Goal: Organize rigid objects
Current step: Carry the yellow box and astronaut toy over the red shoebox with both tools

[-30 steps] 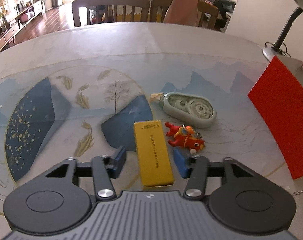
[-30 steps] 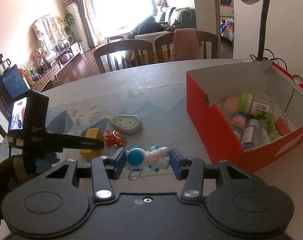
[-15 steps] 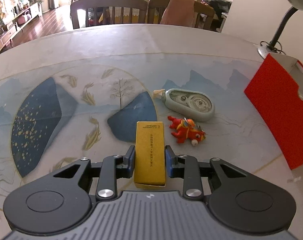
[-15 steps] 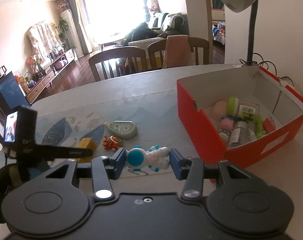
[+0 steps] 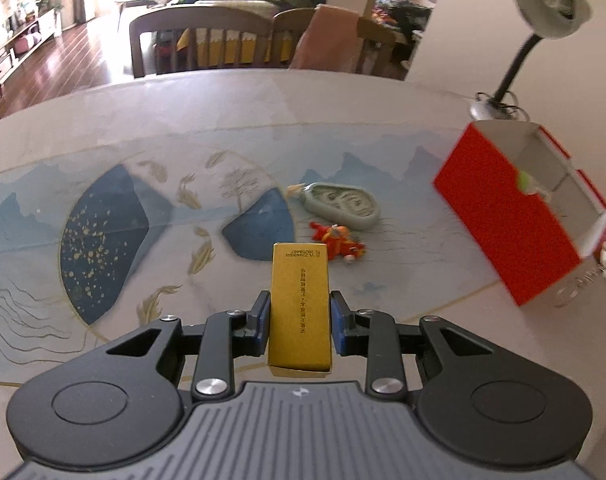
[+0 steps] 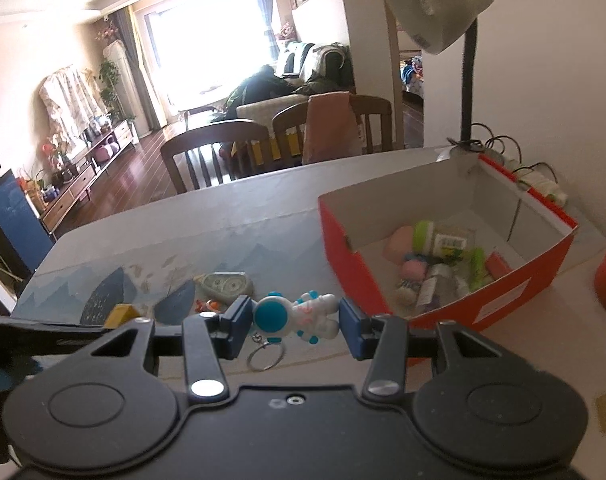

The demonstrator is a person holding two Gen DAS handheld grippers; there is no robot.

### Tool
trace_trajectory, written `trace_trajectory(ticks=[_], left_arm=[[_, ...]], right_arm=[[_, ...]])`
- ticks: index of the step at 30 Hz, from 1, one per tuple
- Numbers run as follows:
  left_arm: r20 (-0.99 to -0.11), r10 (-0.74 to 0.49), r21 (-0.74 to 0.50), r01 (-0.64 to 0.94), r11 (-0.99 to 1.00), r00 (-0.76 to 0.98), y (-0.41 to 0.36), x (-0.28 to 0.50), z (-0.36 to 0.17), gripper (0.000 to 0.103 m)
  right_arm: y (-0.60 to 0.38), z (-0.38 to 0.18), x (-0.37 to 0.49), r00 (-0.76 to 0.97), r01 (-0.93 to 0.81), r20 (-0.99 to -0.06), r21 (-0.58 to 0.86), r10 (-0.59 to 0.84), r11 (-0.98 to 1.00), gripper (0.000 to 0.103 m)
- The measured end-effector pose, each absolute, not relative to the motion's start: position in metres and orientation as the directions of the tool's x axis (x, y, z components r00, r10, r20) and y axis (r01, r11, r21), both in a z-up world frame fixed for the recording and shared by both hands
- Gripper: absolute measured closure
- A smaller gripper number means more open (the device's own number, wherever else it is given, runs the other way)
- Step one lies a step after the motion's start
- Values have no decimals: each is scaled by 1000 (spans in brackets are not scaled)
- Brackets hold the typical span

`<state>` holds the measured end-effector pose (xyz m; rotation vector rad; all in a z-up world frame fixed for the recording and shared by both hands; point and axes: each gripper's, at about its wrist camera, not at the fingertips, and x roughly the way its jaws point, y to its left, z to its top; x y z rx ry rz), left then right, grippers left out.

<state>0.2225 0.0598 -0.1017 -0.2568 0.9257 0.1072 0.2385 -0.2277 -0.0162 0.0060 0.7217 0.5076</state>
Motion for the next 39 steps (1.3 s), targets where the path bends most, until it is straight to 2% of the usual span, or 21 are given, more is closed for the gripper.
trace_trajectory(ticks=[9, 20, 30, 39], left_arm=[[-765, -75, -176, -95, 980, 640, 24, 232, -60, 74], [-743, -149, -201, -5, 980, 652, -53, 294, -40, 74], [-740, -190, -187, 74, 980, 646, -122, 357, -39, 74], [-756, -184, -146, 112, 983, 629, -165, 417, -52, 74]], right_arm=[[-261, -5, 274, 669, -407, -606, 186, 431, 894, 56], [-321, -6, 336, 696, -360, -603, 176, 390, 916, 56], [-357, -26, 384, 692, -333, -627, 160, 356, 929, 56], [-356, -54, 413, 645, -386, -683, 97, 343, 917, 56]])
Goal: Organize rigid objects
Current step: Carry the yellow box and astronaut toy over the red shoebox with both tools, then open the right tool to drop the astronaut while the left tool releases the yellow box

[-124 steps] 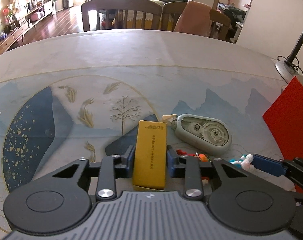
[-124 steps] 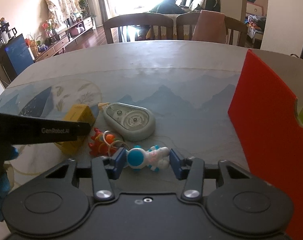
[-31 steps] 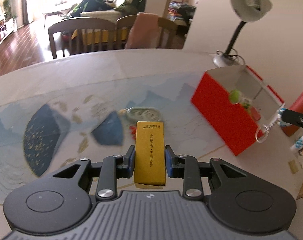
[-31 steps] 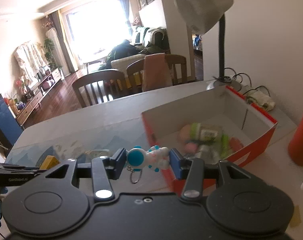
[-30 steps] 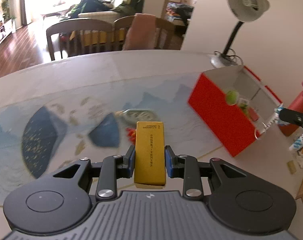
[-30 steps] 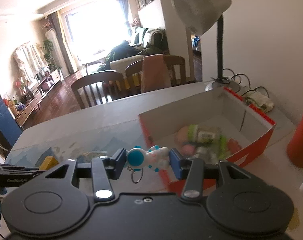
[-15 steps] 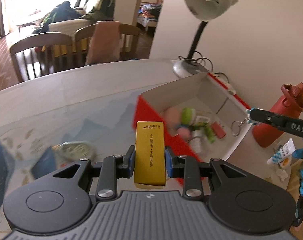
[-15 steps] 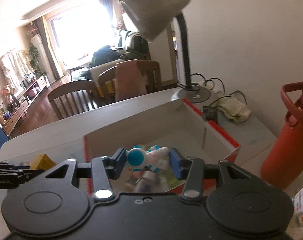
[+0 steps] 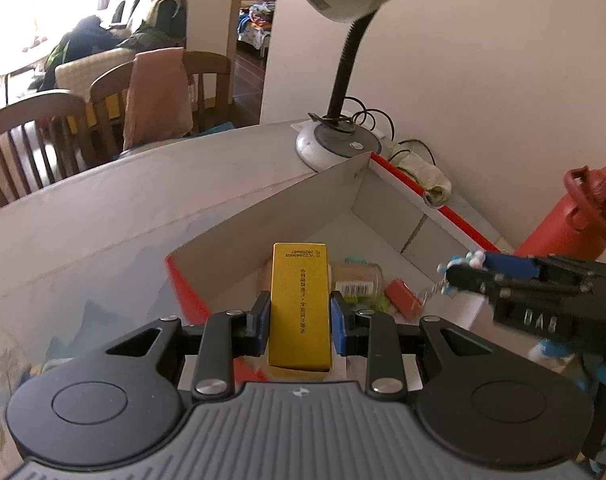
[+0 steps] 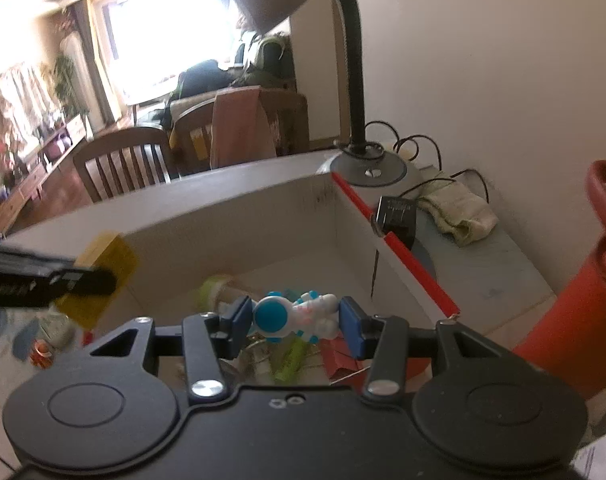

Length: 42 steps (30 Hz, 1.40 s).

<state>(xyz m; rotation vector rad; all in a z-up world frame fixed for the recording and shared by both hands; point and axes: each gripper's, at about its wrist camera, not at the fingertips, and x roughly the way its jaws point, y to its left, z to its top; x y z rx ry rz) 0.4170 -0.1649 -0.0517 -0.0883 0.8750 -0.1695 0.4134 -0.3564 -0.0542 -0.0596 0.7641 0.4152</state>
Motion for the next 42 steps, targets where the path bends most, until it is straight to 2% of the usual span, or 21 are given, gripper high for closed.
trace_trajectory(ticks=[9, 14, 26, 33, 42], left_arm=[[-845, -80, -50, 69, 996, 528, -188, 471, -99, 74], [-877, -53, -42, 33, 999, 478, -189, 482, -119, 74], [-890, -19, 9, 59, 998, 455, -206, 484, -126, 74], [-892, -28, -1, 59, 998, 452, -206, 482, -126, 74], [-884, -58, -37, 54, 998, 465, -204, 468, -117, 73]], right_arm=[[-338, -84, 430, 593, -453, -738, 27, 323, 891, 57], [-331, -97, 438, 568, -488, -758, 5, 321, 873, 57], [-319, -115, 442, 515, -539, -809, -49, 284, 841, 55], [-318, -115, 439, 508, -555, -811, -49, 291, 830, 44], [-317, -118, 426, 510, -555, -818, -77, 266, 828, 44]])
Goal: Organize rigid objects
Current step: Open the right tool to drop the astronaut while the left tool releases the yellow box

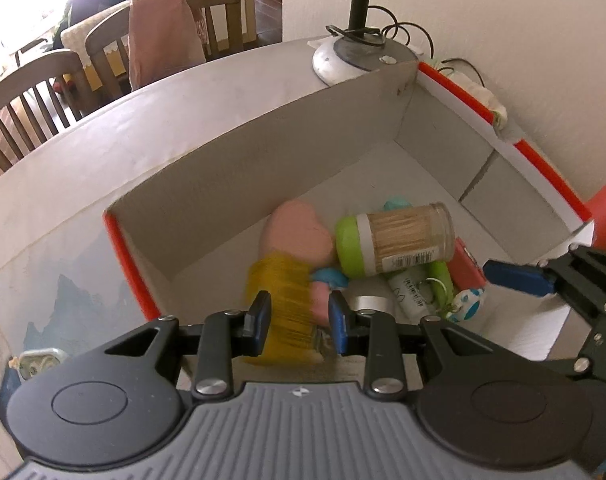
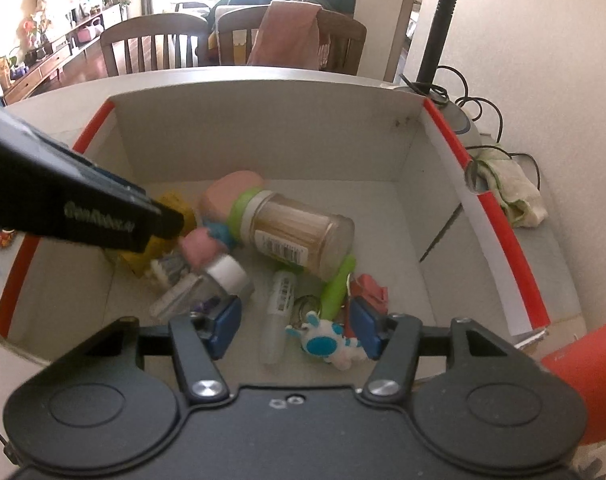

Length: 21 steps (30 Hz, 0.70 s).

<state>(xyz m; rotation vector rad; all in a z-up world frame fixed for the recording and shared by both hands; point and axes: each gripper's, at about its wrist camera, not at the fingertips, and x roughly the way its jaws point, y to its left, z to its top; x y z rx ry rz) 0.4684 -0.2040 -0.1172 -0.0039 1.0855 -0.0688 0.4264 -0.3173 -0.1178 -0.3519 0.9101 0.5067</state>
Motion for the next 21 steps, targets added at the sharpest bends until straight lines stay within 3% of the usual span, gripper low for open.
trace_trajectory(ticks=[5, 21], left_arm=[[-877, -74, -57, 51, 997, 475, -198, 456, -111, 73], [-791, -133, -122, 59, 991, 597, -153, 385, -56, 73]], right_arm=[[-320, -116, 424, 519, -531, -811, -57, 271, 845, 43], [-306, -60, 376, 603, -488, -730, -20, 321, 872, 28]])
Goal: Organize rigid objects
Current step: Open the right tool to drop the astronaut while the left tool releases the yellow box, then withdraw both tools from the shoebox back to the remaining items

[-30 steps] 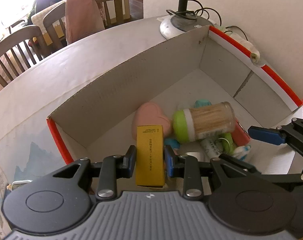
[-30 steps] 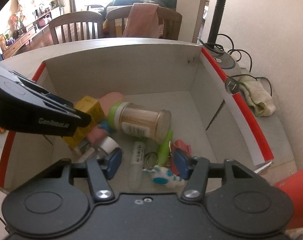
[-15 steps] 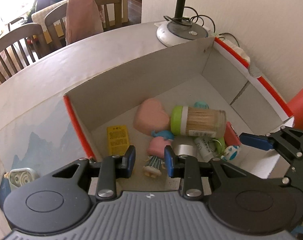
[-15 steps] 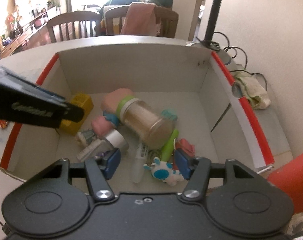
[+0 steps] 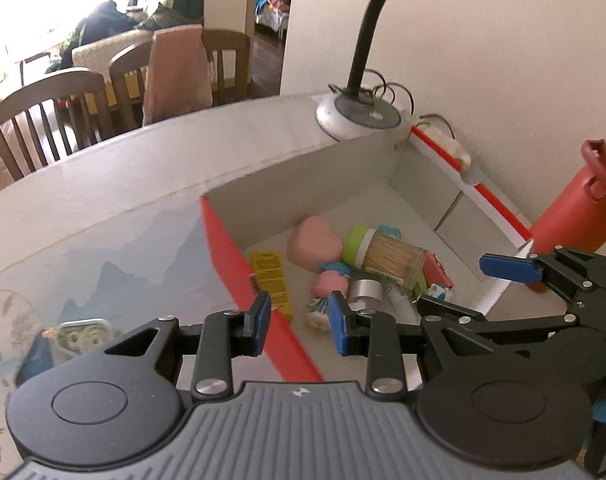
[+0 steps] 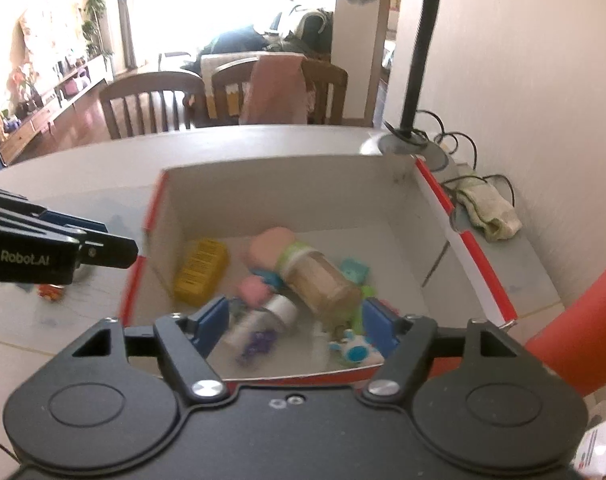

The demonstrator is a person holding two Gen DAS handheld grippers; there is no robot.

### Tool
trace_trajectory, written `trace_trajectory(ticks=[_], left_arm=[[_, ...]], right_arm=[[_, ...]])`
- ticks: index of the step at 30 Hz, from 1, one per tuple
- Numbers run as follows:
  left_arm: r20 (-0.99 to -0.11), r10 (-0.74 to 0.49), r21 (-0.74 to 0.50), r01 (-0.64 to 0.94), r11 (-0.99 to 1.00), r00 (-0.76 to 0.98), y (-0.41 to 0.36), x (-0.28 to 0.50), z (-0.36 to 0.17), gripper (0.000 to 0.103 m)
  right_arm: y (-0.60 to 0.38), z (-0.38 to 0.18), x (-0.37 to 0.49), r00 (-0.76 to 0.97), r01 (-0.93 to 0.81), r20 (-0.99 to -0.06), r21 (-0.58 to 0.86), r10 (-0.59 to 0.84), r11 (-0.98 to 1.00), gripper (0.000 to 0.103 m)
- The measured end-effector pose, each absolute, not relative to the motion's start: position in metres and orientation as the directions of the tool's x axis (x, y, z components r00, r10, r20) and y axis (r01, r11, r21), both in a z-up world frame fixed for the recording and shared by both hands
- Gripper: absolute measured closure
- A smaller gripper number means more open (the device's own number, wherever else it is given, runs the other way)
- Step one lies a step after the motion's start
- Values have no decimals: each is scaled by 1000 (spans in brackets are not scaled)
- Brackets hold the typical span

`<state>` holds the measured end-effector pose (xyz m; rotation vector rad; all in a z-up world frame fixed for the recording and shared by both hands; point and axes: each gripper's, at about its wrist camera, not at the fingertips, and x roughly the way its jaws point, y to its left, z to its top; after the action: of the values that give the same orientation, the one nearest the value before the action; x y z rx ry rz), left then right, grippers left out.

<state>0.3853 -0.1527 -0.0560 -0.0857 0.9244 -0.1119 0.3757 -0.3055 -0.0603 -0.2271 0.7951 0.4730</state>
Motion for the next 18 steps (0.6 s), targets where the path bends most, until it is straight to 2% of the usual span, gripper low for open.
trace_trajectory(ticks=[15, 16, 17, 18], left_arm=[[-705, -153, -166, 48, 985, 692, -71, 278, -14, 73], [-703, -149, -166, 43, 985, 696, -65, 271, -13, 67], [-699, -144, -166, 38, 985, 700, -58, 263, -13, 51], [-691, -141, -167, 33, 985, 709, -52, 255, -13, 44]], right_arm=[[-258, -9, 279, 608, -552, -646, 75, 462, 830, 20], [-253, -8, 274, 605, -556, -642, 82, 471, 827, 20], [-249, -6, 269, 601, -563, -637, 92, 483, 821, 19], [-246, -5, 264, 595, -571, -632, 104, 497, 815, 18]])
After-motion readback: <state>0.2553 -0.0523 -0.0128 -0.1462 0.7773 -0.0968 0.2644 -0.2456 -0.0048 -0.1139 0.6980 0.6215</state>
